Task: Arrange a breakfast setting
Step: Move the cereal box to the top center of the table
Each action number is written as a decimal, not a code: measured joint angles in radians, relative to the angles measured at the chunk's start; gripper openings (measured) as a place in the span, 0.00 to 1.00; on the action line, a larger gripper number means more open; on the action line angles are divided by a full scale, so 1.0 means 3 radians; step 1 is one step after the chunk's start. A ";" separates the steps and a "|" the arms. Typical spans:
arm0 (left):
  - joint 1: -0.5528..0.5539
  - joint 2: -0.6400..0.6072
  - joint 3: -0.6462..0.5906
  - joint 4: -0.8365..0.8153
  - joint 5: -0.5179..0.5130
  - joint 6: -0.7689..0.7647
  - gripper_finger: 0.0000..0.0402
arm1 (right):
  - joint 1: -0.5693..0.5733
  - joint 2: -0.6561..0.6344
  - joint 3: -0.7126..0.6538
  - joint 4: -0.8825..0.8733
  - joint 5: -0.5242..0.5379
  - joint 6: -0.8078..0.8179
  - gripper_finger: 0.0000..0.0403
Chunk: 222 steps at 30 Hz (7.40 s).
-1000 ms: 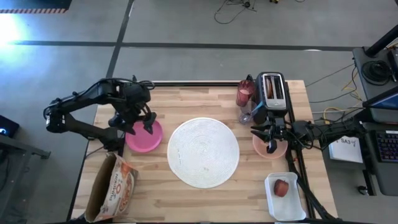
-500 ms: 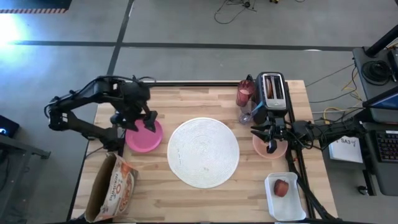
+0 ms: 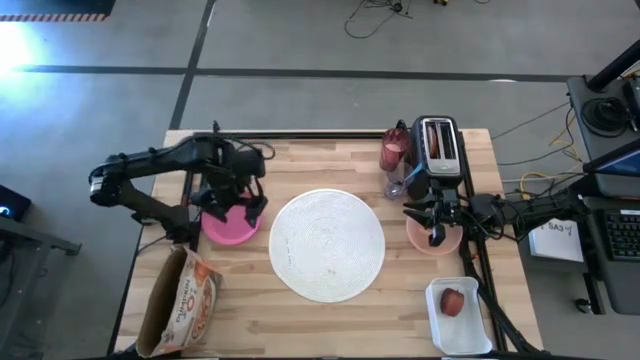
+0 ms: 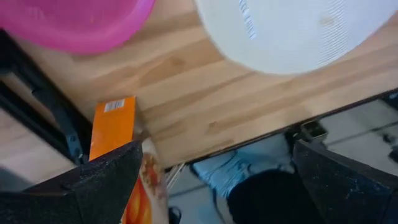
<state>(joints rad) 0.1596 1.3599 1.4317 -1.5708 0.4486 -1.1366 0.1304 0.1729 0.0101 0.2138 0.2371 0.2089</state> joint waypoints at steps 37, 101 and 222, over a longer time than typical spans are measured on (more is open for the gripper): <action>-0.0267 -0.0012 -0.1729 0.0000 0.0787 -0.0331 1.00 | 0.0000 0.0000 0.0000 0.0001 0.0000 0.0000 0.23; -0.0695 0.0019 -0.2199 0.0456 0.2190 -0.0624 0.00 | 0.0000 -0.0001 0.0000 0.0001 0.0001 0.0000 0.23; 0.2087 0.1290 -0.2201 0.9062 0.2559 -0.5114 0.00 | 0.0000 0.0000 0.0000 0.0001 0.0000 0.0000 0.23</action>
<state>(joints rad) 0.7856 1.7469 0.7715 1.1479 1.2164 -2.6707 0.1305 0.1728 0.0101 0.2140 0.2371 0.2089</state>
